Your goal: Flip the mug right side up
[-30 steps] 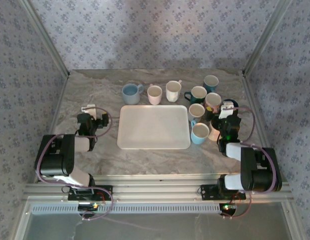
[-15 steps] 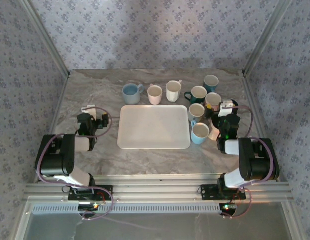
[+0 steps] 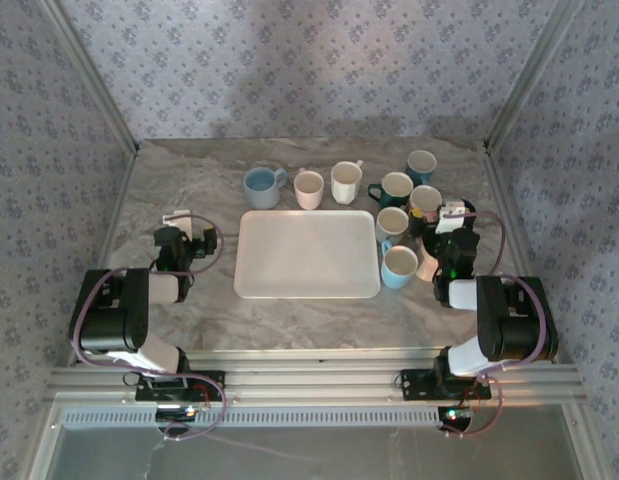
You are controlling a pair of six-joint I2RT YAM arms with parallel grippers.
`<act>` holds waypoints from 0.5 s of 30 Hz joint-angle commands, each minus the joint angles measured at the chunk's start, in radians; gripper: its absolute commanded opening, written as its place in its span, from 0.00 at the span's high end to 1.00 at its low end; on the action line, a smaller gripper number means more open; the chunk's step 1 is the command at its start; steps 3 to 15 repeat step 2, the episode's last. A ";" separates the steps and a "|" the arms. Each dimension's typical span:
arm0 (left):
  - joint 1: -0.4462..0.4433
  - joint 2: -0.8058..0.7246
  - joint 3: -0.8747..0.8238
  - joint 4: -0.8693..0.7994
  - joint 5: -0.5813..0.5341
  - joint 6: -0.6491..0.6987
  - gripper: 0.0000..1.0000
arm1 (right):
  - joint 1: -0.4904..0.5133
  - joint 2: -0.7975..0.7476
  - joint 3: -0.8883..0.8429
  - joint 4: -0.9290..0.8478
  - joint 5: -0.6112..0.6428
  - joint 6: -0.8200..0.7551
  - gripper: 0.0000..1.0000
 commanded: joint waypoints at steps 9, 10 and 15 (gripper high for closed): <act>0.006 0.000 0.018 0.007 0.015 -0.010 0.00 | 0.006 0.046 -0.022 -0.144 0.001 0.025 0.00; 0.006 0.000 0.018 0.007 0.015 -0.010 0.00 | 0.006 0.046 -0.022 -0.144 0.001 0.025 0.00; 0.006 0.000 0.018 0.007 0.015 -0.010 0.00 | 0.006 0.046 -0.022 -0.144 0.001 0.025 0.00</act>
